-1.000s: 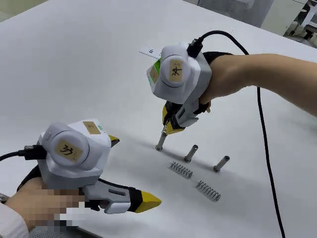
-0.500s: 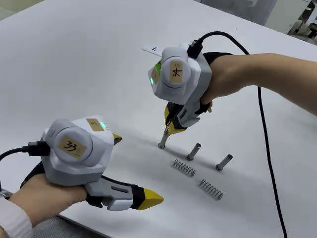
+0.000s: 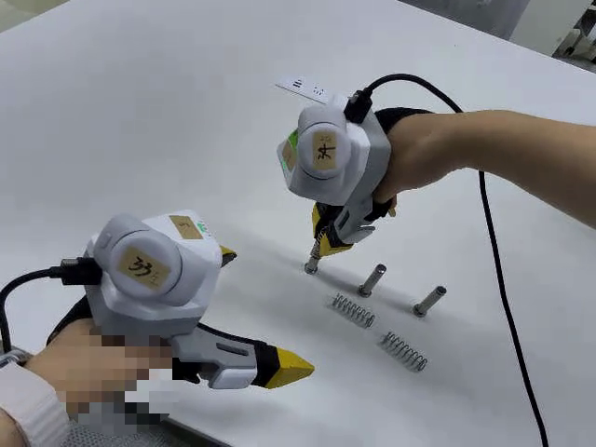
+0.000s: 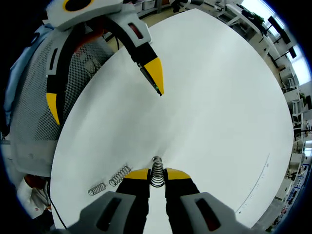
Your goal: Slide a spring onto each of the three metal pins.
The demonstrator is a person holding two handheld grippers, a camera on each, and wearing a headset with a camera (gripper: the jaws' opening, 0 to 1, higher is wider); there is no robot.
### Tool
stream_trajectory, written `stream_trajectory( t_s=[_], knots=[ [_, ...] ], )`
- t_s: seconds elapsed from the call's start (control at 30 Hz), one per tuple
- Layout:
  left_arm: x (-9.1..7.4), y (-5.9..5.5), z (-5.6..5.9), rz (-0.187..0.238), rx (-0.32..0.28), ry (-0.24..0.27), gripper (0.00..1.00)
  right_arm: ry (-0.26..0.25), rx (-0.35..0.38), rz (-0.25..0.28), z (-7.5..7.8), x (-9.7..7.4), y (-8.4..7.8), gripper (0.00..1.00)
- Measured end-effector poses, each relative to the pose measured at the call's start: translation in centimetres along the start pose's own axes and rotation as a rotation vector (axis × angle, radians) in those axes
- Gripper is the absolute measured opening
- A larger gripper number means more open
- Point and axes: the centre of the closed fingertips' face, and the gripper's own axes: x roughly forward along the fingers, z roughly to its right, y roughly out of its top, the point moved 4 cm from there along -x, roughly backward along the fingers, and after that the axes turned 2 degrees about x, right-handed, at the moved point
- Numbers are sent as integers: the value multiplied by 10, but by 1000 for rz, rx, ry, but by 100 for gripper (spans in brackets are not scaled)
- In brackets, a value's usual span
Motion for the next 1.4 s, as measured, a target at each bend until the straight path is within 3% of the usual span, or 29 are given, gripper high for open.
stream_trajectory(
  t_s=[0.33,0.87,1.03,1.17,1.4],
  knots=[
    [1,-3,1,-13,-2,-8,96,-11,14,7,2,24,-1,13],
    [2,-4,0,-15,-14,-10,96,-4,52,25,-1,26,-2,14],
    [2,-4,1,-15,-18,-10,96,8,60,33,-3,28,-4,27],
    [2,-4,1,-13,-22,-12,96,-11,73,47,-2,25,-7,49],
    [3,-2,3,-2,-30,-23,95,-68,166,160,-6,12,-14,84]
  ],
)
